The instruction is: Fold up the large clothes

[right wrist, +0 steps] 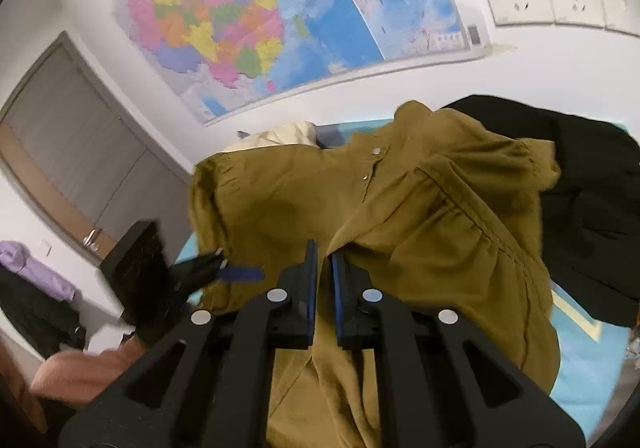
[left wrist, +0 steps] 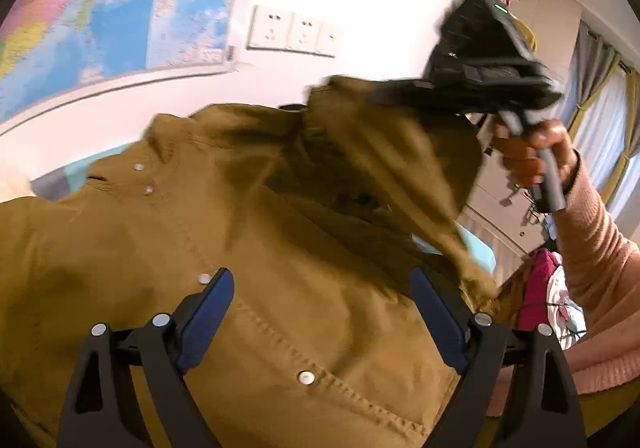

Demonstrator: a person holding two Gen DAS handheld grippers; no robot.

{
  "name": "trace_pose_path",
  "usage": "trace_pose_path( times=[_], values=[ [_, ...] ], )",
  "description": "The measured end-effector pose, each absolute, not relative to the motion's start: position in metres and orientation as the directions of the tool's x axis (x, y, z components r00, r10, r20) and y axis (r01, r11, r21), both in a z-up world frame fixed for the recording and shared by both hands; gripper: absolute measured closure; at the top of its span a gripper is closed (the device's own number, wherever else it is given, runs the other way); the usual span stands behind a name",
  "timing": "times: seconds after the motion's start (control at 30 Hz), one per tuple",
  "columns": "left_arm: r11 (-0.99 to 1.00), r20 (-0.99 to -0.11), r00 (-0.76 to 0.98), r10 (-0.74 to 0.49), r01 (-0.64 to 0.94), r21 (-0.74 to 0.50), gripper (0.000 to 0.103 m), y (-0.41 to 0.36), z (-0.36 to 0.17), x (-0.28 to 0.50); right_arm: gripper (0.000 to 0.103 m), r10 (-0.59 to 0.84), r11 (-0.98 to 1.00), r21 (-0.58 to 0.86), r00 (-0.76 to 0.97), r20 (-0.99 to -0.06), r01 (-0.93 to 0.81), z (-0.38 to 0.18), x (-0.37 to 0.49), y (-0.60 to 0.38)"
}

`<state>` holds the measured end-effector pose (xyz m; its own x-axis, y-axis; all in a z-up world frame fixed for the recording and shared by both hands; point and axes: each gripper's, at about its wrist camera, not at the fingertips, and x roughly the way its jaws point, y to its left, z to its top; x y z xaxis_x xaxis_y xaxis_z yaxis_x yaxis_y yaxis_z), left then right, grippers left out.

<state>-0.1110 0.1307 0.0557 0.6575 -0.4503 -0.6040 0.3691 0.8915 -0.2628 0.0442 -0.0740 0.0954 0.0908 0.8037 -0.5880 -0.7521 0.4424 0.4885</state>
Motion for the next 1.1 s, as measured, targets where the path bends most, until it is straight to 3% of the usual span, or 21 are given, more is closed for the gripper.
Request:
trace_pose_path(
  times=[0.1, 0.2, 0.3, 0.57, 0.6, 0.63, 0.67, 0.7, 0.73, 0.8, 0.93, 1.1],
  values=[
    [0.887, -0.630, 0.627, -0.458, 0.366, -0.281, 0.016, 0.127, 0.043, -0.106, 0.056, 0.726, 0.528, 0.388, 0.165, -0.668, -0.755, 0.077, 0.047, -0.058],
    [0.888, -0.658, 0.598, -0.458, 0.342, -0.308, 0.016, 0.130, 0.026, -0.104, 0.041, 0.672, 0.541, 0.260, 0.225, -0.706, -0.800, 0.069, 0.021, -0.065],
    [0.888, -0.662, 0.591, -0.460, 0.324, -0.327, 0.016, 0.140, 0.016, -0.105, 0.031, 0.590, 0.551, 0.044, 0.351, -0.727, -0.833, 0.061, -0.030, -0.081],
    [0.879, -0.649, 0.593, -0.476, 0.311, -0.361, 0.016, 0.156, 0.008, -0.103, 0.036, 0.353, 0.542, -0.138, 0.374, -0.858, -0.829, -0.028, -0.070, -0.079],
    [0.879, -0.648, 0.593, -0.477, 0.312, -0.361, 0.016, 0.156, 0.008, -0.104, 0.049, 0.317, 0.557, -0.152, 0.379, -0.870, -0.817, -0.039, -0.065, -0.077],
    [0.879, -0.647, 0.595, -0.478, 0.312, -0.362, 0.016, 0.156, 0.008, -0.106, 0.073, 0.285, 0.564, -0.179, 0.393, -0.875, -0.806, -0.048, -0.062, -0.077],
    [0.879, -0.646, 0.596, -0.477, 0.312, -0.362, 0.016, 0.158, 0.008, -0.107, 0.078, 0.258, 0.572, -0.195, 0.401, -0.879, -0.797, -0.052, -0.056, -0.077],
    [0.880, -0.644, 0.600, -0.474, 0.310, -0.359, 0.016, 0.160, 0.009, -0.109, 0.081, 0.287, 0.582, -0.144, 0.368, -0.884, -0.800, -0.047, -0.052, -0.080],
    [0.882, -0.641, 0.606, -0.471, 0.308, -0.356, 0.016, 0.164, 0.010, -0.112, 0.095, 0.345, 0.584, -0.066, 0.321, -0.882, -0.809, -0.036, -0.049, -0.083],
    [0.888, -0.634, 0.622, -0.459, 0.296, -0.352, 0.016, 0.174, 0.014, -0.118, 0.095, 0.476, 0.572, 0.079, 0.252, -0.842, -0.817, -0.004, -0.045, -0.090],
    [0.893, -0.602, 0.665, -0.442, 0.263, -0.366, 0.016, 0.205, 0.029, -0.128, 0.095, 0.737, 0.439, 0.330, 0.125, -0.664, -0.835, 0.067, -0.043, -0.084],
    [0.914, -0.542, 0.750, -0.379, 0.214, -0.343, 0.013, 0.246, 0.059, -0.148, 0.095, 0.855, 0.274, 0.472, -0.012, -0.518, -0.838, 0.089, -0.038, -0.024]
  ],
)
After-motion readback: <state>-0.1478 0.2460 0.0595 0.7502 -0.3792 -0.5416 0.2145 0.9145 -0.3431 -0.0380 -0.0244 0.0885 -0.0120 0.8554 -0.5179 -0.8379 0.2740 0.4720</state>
